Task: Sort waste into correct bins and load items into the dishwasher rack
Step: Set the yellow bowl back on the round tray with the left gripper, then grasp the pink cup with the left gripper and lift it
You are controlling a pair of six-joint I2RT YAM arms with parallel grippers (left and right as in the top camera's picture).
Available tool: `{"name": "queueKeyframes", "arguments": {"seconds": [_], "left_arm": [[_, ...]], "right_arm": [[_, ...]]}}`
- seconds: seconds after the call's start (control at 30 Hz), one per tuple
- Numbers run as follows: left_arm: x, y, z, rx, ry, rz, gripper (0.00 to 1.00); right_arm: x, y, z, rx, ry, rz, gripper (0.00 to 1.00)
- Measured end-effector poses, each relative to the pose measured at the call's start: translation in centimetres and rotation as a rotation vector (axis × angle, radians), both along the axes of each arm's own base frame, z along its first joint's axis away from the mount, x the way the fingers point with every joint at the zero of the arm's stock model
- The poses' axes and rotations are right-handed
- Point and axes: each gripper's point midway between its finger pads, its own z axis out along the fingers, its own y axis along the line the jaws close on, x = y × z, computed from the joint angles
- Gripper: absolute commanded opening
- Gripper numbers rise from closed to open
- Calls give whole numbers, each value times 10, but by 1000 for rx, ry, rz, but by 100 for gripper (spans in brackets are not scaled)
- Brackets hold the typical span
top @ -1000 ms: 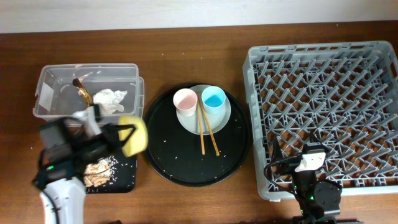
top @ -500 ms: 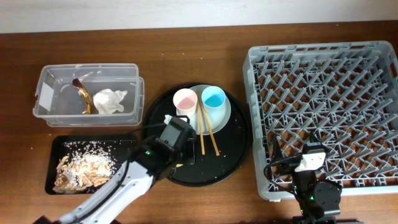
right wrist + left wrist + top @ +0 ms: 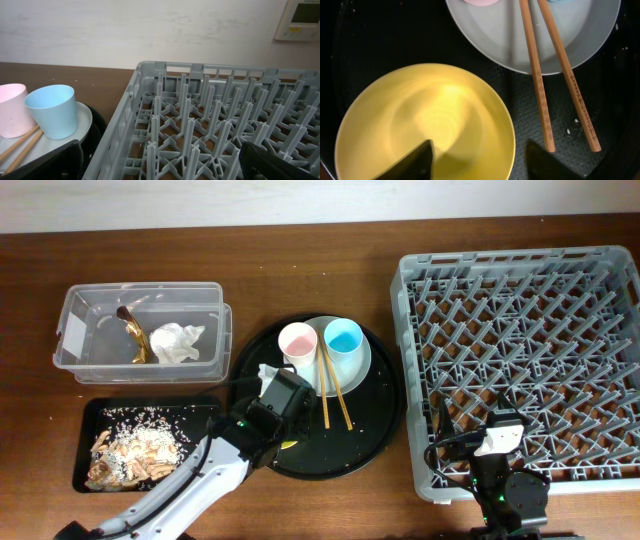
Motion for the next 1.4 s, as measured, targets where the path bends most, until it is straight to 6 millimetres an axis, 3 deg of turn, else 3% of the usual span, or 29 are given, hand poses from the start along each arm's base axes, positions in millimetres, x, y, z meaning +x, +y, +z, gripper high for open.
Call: {"name": "queueKeyframes", "arguments": {"seconds": [0.27, 0.33, 0.37, 0.4, 0.47, 0.5, 0.53, 0.6, 0.77, 0.87, 1.03, 1.23, 1.4], "left_arm": [[-2, 6, 4, 26, 8, -14, 66], [6, 18, 22, 15, -21, 23, 61], [16, 31, 42, -6, -65, 71, 48], [24, 39, 57, -23, -102, 104, 41], [44, 63, 101, -95, -236, 195, 41], [52, 66, 119, -140, -297, 209, 41], [61, 62, 132, -186, -345, 204, 41], [74, 53, 137, -230, -377, 184, 42], [119, 30, 97, -248, -365, 165, 42], [132, 25, 76, -243, -347, 163, 42], [130, 25, 35, -197, -244, 166, 42], [126, 18, 17, -212, -184, 139, 41], [125, 18, 10, -204, -167, 141, 29]], "right_arm": [[0, 0, 0, 0, 0, 0, 98], [0, 0, 0, 0, 0, 0, 98], [0, 0, 0, 0, 0, 0, 98], [0, 0, 0, 0, 0, 0, 98], [0, 0, 0, 0, 0, 0, 98], [0, 0, 0, 0, 0, 0, 98], [0, 0, 0, 0, 0, 0, 98], [0, 0, 0, 1, 0, 0, 98], [0, 0, 0, 0, -1, 0, 98], [0, 0, 0, 0, 0, 0, 98], [0, 0, 0, 0, 0, 0, 98], [0, 0, 0, 0, 0, 0, 98], [0, 0, 0, 0, 0, 0, 98]]}}
